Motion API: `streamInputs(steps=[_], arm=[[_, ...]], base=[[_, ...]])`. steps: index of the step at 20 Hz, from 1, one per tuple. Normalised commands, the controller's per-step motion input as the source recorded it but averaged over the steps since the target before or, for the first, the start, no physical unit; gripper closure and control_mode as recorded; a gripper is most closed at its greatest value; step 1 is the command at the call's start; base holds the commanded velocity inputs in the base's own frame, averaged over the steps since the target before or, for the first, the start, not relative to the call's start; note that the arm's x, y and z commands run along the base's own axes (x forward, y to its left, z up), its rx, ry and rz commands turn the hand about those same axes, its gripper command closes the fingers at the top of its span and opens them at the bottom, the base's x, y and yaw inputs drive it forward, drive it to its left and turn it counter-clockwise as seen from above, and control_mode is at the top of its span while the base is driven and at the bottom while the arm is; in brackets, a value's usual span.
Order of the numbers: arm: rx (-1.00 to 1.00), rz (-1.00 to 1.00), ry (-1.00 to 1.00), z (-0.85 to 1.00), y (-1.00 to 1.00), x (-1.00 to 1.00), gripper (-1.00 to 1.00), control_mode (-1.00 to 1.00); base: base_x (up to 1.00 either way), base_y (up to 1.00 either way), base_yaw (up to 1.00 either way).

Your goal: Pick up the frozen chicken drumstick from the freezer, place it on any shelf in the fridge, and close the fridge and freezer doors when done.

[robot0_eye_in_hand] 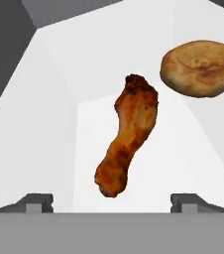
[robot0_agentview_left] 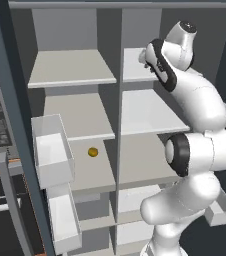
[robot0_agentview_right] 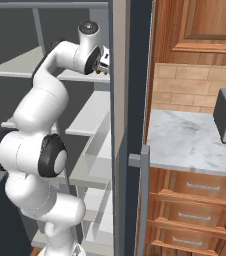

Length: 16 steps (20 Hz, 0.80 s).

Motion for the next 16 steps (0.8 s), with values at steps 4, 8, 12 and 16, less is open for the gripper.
streamInputs(steps=[4,8,12,16], arm=[[-0.06,0.00,-0.22,-0.01,0.51,-1.00,-1.00,-1.00],[-0.05,0.00,-0.05,0.00,0.80,-1.00,-1.00,-1.00],[-0.01,0.00,-0.04,-0.13,0.50,-1.00,-1.00,-1.00],[-0.03,0.00,-0.08,-0.38,0.11,-1.00,-1.00,-1.00]], base=[[0.00,0.00,0.00],[0.00,0.00,0.00],[0.00,0.00,0.00],[0.00,0.00,0.00]])
